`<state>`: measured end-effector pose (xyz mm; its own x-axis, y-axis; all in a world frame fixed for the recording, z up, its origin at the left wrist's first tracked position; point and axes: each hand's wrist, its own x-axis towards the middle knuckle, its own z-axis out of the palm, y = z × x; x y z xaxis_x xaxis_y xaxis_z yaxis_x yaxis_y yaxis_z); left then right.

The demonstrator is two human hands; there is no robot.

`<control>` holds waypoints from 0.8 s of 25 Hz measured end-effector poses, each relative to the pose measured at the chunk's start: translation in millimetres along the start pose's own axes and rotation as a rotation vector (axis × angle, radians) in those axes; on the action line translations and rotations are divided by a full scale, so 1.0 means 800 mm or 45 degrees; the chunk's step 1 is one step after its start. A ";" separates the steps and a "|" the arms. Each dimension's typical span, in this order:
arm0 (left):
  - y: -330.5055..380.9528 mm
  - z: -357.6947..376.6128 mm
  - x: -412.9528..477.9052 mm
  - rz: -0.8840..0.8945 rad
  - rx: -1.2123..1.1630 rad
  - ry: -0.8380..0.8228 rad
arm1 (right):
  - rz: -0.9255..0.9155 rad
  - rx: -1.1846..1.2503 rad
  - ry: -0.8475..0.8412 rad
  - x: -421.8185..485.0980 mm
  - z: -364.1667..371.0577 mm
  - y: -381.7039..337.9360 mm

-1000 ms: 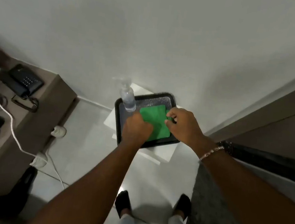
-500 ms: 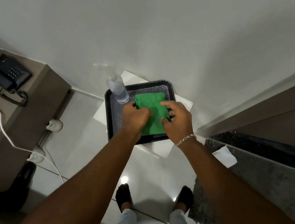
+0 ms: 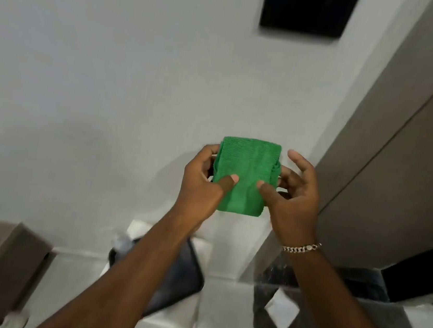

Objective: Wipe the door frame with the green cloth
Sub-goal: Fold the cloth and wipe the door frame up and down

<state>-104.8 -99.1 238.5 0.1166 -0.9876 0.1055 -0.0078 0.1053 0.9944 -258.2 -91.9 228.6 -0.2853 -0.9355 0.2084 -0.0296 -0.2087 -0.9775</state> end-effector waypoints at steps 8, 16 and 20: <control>0.221 0.150 0.046 0.795 0.182 -0.061 | -0.652 0.153 0.300 0.112 -0.110 -0.209; 0.288 0.215 0.067 1.099 0.314 0.248 | -1.123 -0.239 0.621 0.174 -0.133 -0.271; 0.295 0.203 0.078 1.072 0.432 0.267 | -1.410 -0.652 0.686 0.181 -0.107 -0.249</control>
<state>-260.4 -154.7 480.4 0.1175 -0.5562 0.8227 -0.4577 0.7049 0.5419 -375.5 -161.3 450.7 -0.2144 -0.0895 0.9726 -0.8104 -0.5396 -0.2283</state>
